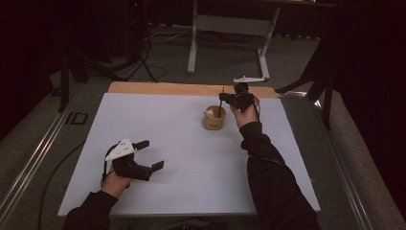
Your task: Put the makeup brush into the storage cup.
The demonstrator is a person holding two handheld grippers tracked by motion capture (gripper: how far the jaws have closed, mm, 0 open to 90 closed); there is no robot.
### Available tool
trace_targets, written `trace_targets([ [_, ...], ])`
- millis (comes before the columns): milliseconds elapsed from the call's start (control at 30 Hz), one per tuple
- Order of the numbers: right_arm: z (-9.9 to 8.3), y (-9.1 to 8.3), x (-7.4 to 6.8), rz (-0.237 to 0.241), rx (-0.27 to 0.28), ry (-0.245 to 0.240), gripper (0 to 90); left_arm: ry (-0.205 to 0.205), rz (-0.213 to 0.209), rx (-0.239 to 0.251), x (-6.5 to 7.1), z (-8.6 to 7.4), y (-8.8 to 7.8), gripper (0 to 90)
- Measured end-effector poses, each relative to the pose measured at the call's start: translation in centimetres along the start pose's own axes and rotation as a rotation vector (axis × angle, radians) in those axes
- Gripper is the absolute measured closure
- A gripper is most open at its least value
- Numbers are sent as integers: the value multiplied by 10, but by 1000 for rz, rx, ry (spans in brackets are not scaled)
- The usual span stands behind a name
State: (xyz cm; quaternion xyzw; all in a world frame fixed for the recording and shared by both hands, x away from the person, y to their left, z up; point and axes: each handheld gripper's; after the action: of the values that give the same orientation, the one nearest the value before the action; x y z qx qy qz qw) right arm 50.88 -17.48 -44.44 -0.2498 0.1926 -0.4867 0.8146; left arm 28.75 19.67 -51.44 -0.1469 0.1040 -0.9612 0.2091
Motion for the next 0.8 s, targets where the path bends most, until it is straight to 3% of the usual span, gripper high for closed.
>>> trace_targets([
  [33,-1,1,1,-3,2,8,716,6,-6,-9,0,0,1,3],
  [100,0,1,2,-3,-4,18,577,9,-7,-8,1,0,1,3],
  [333,1,-9,4,6,3,21,380,13,-4,-7,2,1,1,3],
  [433,-1,-20,5,29,33,39,253,12,-2,-8,2,1,0,3],
  [467,-2,-21,7,46,2,46,165,12,-2,-6,2,1,0,3],
  [600,-7,-27,8,58,-1,56,134,14,-2,-8,2,2,1,3],
  [667,-13,-37,10,66,26,80,135,15,0,-9,3,2,1,3],
  [733,-15,-39,10,85,26,76,129,15,3,-11,3,2,1,3],
  [800,-22,-47,7,106,25,35,132,15,3,-11,3,3,1,3],
])
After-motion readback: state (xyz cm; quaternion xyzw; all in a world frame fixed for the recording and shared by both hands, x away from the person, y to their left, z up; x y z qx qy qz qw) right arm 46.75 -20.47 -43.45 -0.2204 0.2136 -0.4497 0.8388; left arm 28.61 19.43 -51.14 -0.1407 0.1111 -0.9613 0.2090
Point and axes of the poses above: each handheld gripper's, and its own axes: y roughly forward along the jaws, z roughly out of its top, x roughly to its right, and after that the axes turned 13 degrees about -z, right-handed
